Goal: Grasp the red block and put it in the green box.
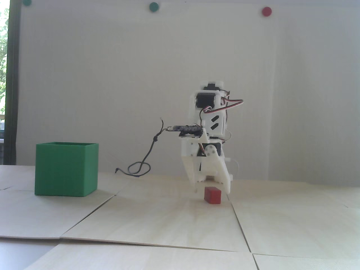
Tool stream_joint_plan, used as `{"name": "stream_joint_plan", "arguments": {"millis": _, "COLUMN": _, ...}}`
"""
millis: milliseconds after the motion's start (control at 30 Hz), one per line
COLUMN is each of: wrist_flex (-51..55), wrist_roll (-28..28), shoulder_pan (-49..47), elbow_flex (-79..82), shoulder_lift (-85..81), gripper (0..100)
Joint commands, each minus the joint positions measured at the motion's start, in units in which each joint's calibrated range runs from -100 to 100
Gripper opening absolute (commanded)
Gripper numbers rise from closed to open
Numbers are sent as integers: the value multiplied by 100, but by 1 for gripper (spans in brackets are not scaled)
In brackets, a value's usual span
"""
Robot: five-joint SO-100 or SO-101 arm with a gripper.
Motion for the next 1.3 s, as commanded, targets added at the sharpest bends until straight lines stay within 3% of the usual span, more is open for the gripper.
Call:
{"name": "stream_joint_plan", "arguments": {"millis": 0, "wrist_flex": 41, "wrist_roll": -4, "shoulder_pan": -115, "elbow_flex": -348, "shoulder_lift": -114, "gripper": 13}}
{"name": "stream_joint_plan", "arguments": {"millis": 467, "wrist_flex": -18, "wrist_roll": -15, "shoulder_pan": -171, "elbow_flex": -20, "shoulder_lift": -114, "gripper": 11}}
{"name": "stream_joint_plan", "arguments": {"millis": 600, "wrist_flex": -18, "wrist_roll": -20, "shoulder_pan": -171, "elbow_flex": -20, "shoulder_lift": -114, "gripper": 1}}
{"name": "stream_joint_plan", "arguments": {"millis": 900, "wrist_flex": 49, "wrist_roll": -41, "shoulder_pan": -179, "elbow_flex": -29, "shoulder_lift": -209, "gripper": 2}}
{"name": "stream_joint_plan", "arguments": {"millis": 1000, "wrist_flex": 159, "wrist_roll": -369, "shoulder_pan": -155, "elbow_flex": -127, "shoulder_lift": -233, "gripper": 2}}
{"name": "stream_joint_plan", "arguments": {"millis": 1267, "wrist_flex": 901, "wrist_roll": -691, "shoulder_pan": -10, "elbow_flex": -1750, "shoulder_lift": -912, "gripper": 2}}
